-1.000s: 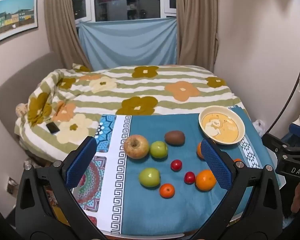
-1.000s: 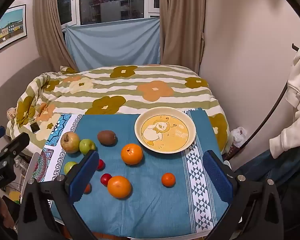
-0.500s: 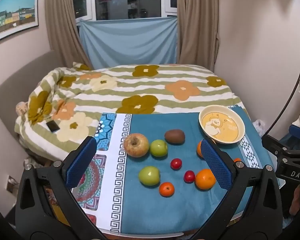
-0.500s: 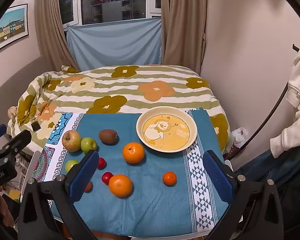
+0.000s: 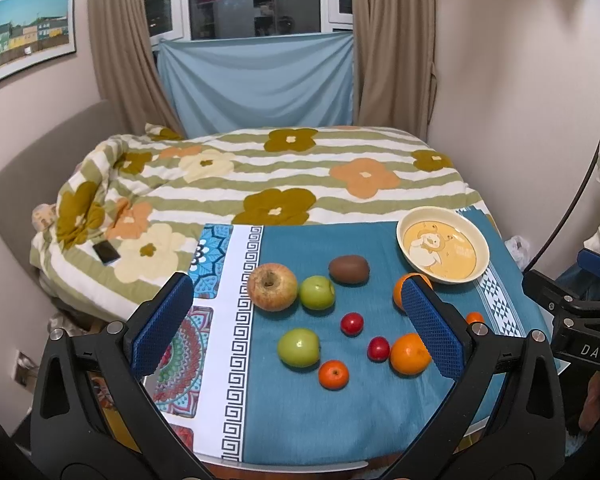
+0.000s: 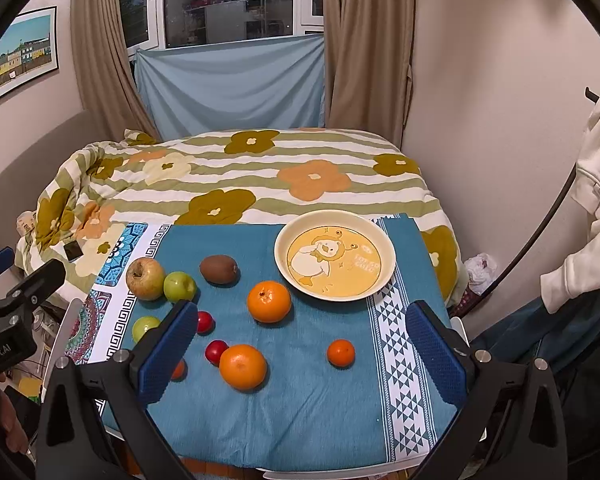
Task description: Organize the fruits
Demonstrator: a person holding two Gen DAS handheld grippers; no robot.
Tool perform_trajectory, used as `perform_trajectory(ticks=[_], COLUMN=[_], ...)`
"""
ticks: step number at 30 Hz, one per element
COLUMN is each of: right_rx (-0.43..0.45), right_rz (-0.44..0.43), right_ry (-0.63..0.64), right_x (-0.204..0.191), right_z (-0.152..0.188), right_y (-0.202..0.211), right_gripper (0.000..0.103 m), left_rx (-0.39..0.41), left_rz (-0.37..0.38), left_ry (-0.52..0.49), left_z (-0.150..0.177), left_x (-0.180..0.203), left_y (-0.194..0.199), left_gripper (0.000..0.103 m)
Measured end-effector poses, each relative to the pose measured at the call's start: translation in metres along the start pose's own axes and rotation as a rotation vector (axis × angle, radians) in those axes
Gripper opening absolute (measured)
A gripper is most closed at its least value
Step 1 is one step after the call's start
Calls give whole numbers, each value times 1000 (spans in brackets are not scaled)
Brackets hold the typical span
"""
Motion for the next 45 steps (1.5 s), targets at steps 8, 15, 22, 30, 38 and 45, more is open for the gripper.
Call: perform_trajectory(ticks=[8, 15, 22, 30, 38, 45], right_rx=[1, -2, -2, -4, -5, -6], right_rz=[-1, -4, -5, -5, -6, -6], right_ry=[1, -1, -4, -6, -7, -7], right_x=[0, 2, 3, 3, 3, 3], right_z=[1, 1, 4, 5, 5, 6], right_y=[2, 0, 1, 1, 1, 1], right_gripper=[103, 103, 103, 103, 103, 103], left_rx=[0, 0, -2, -2, -3, -5], left_rz=[0, -1, 0, 0, 0, 0], left_ry=[-1, -1, -2, -2, -2, -2], left_z=[0, 0, 1, 1, 1, 3], left_x=[0, 0, 0, 0, -1, -1], left_y=[0, 0, 0, 1, 0, 0], left_gripper=[103, 103, 103, 103, 103, 103])
Point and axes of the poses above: each gripper's, at about its wrist camera, not at the fingertips, and y roughly against the way its jaws point, x to its right, z to its underside, the point moved 1 cm from there along -y, roughly the way its jaws point, and after that the axes turned 8 degrees about y, right-handed, at the moved point
